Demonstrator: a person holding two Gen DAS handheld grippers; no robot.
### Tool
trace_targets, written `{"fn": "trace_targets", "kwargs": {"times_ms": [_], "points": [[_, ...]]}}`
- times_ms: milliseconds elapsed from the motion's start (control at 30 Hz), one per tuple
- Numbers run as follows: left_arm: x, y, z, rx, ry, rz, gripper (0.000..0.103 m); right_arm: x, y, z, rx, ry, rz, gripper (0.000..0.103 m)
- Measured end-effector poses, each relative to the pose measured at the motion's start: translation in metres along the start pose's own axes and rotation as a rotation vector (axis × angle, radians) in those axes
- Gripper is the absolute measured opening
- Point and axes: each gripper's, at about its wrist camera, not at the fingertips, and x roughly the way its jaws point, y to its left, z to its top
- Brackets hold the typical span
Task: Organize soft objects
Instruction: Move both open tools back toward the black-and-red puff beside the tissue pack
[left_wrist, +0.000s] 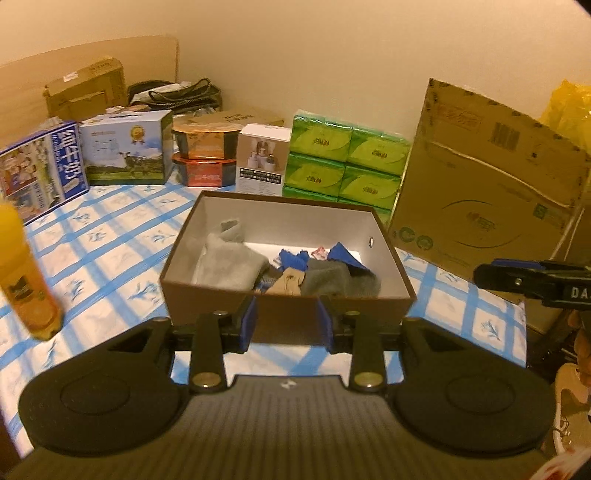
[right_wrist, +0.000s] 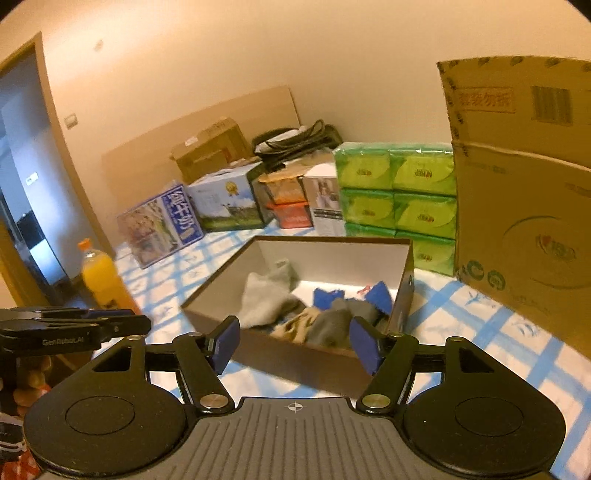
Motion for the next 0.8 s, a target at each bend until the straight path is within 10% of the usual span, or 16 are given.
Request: {"fn": "trace_targets", "kwargs": {"times_ms": [800], "points": [[-0.111,0.035,-0.113,-0.118,0.043,0.131,0.035,-0.073,0.103,-0.135,-0.021,0.076,-0.017,0.067]]}}
